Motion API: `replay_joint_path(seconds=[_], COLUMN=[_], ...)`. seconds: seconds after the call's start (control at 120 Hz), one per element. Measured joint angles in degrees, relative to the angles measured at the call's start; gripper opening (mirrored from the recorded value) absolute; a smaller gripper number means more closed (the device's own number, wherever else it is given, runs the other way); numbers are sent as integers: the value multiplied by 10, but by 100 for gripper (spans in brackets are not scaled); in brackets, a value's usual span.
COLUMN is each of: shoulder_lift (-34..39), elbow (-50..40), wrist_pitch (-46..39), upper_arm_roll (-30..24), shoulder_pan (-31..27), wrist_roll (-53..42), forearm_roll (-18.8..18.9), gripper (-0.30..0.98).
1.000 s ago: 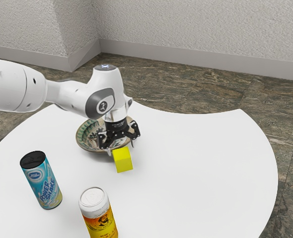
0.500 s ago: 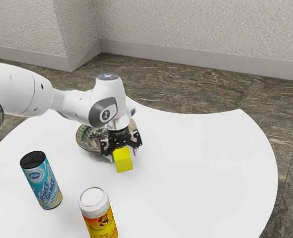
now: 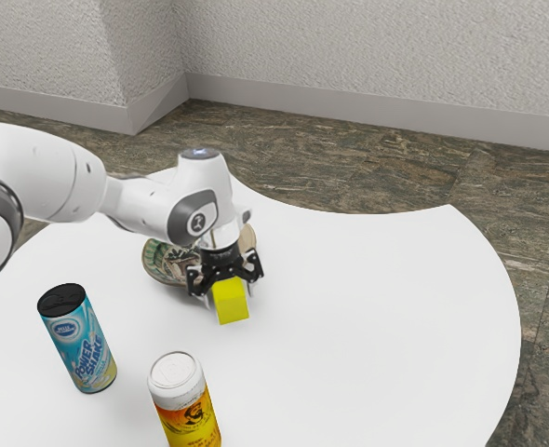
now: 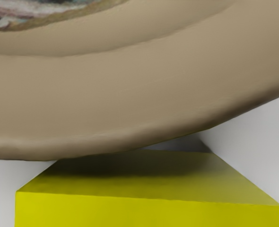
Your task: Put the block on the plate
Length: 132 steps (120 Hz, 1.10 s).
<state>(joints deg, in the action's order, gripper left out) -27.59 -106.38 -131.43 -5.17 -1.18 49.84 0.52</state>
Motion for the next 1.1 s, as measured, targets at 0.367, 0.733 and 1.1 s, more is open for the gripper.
replay_joint_path(seconds=[0.367,0.733,1.1], shoulder_lift=[-13,-9,19], elbow=[7,7,10], wrist_pitch=[-3,-2,7], upper_arm_roll=[-1,-3,-13], shoulder_pan=[0,-5,-1], wrist_roll=[-12,-21,-25], forearm_roll=[0,-1,0], gripper=[63,45,40])
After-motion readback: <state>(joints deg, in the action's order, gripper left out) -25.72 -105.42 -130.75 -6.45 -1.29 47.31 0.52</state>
